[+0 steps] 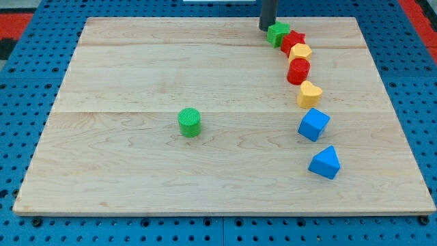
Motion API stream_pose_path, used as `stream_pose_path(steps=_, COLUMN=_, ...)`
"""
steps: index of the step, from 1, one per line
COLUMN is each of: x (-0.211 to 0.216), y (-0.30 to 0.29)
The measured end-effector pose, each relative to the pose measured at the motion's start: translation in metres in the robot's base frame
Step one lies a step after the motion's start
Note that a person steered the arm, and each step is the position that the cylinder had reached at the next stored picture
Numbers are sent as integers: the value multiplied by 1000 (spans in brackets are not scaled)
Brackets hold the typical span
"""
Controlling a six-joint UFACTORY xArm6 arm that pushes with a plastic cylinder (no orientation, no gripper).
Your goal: Push green star to the top left of red star
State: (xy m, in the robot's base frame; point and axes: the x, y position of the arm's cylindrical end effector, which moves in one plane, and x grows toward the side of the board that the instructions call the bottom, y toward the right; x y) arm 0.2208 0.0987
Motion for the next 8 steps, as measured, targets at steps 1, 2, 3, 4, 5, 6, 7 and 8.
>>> stream_pose_path(steps=1, x=0, y=19)
stream_pose_path(steps=2, x=0, y=39)
stream_pose_path(steps=3, x=-3, y=45)
stream_pose_path(steps=4, x=-12, y=65)
stream_pose_path(steps=5, x=-22, y=74)
stream_pose_path(steps=6, x=-21, y=123)
stream_pose_path(steps=7, x=8, y=196)
stream_pose_path(steps=8, x=46, y=189)
